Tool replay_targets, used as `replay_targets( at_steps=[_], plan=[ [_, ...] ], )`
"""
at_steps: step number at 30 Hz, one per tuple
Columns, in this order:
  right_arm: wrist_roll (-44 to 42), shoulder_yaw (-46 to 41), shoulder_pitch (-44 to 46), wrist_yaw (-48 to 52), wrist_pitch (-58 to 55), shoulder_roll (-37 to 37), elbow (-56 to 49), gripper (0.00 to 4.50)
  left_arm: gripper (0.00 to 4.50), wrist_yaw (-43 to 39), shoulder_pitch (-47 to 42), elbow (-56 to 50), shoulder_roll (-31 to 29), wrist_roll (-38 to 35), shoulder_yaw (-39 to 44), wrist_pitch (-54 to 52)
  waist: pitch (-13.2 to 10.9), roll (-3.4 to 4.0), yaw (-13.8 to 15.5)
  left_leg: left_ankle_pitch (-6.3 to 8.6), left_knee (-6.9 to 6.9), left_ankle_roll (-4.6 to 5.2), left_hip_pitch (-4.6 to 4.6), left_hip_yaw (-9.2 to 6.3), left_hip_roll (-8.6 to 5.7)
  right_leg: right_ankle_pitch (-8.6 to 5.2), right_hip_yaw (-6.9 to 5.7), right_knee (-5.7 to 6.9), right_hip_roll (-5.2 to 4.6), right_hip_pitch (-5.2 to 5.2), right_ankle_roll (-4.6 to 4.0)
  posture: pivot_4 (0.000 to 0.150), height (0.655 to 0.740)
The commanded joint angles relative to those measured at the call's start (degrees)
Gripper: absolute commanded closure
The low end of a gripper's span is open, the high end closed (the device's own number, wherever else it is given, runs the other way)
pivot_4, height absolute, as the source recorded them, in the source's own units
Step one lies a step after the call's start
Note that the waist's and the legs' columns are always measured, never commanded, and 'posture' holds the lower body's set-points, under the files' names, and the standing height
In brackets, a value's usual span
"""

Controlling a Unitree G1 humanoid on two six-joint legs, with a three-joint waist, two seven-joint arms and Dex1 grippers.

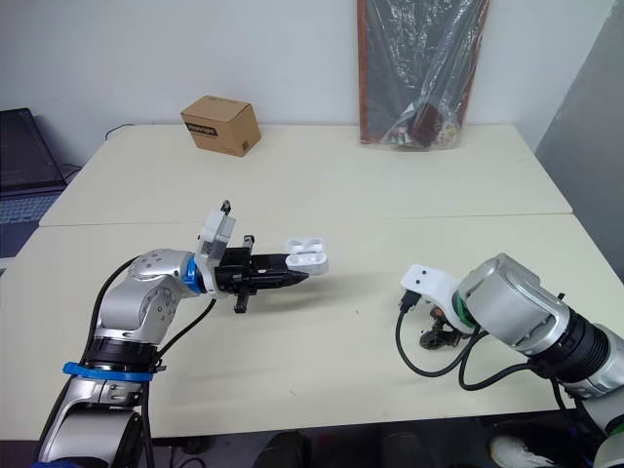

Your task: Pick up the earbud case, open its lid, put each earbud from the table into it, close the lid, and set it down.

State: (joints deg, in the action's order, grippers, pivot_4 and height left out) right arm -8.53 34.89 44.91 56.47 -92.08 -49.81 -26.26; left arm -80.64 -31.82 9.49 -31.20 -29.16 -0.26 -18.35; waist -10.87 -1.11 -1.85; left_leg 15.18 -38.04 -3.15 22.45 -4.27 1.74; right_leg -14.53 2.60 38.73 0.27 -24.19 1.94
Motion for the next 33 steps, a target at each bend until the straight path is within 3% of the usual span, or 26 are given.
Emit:
replay_targets(
  at_steps=[1,8,24,33],
  plan=[
    [-3.52,-4.25,-1.38,-6.94,-0.42,1.59,0.69,1.32,3.71,0.34,0.02,-2.58,0.26,-1.16,0.37,0.09,0.0,0.0,0.0,0.0,0.0,0.0,0.0,0.0,0.0,0.0,0.0,0.0,0.0,0.0,0.0,0.15,0.74],
    [-14.21,-8.42,-3.48,-19.19,-0.42,2.54,0.36,1.32,3.71,0.67,0.87,-3.56,0.25,-1.26,0.39,-0.22,0.0,-0.01,-0.05,-0.01,0.0,0.01,-0.05,0.01,0.0,0.0,0.02,0.04,0.0,0.03,0.0,0.15,0.74],
    [-62.5,-12.03,-3.35,-58.67,-0.42,-4.98,0.32,1.32,3.71,0.85,1.35,-5.16,0.37,-1.91,0.01,-2.43,0.0,-0.01,-0.03,-0.01,0.05,0.03,0.03,0.01,0.0,0.0,0.02,-0.08,0.01,0.01,0.0,0.15,0.74],
    [-78.83,-11.11,-1.44,-78.52,-0.42,-2.49,6.75,1.32,3.71,0.89,1.16,-5.44,-0.2,-2.12,0.26,-3.2,0.0,-0.01,-0.03,-0.01,0.05,0.03,0.06,0.02,0.01,-0.01,0.03,-0.11,0.01,0.01,0.0,0.15,0.74]
  ],
)
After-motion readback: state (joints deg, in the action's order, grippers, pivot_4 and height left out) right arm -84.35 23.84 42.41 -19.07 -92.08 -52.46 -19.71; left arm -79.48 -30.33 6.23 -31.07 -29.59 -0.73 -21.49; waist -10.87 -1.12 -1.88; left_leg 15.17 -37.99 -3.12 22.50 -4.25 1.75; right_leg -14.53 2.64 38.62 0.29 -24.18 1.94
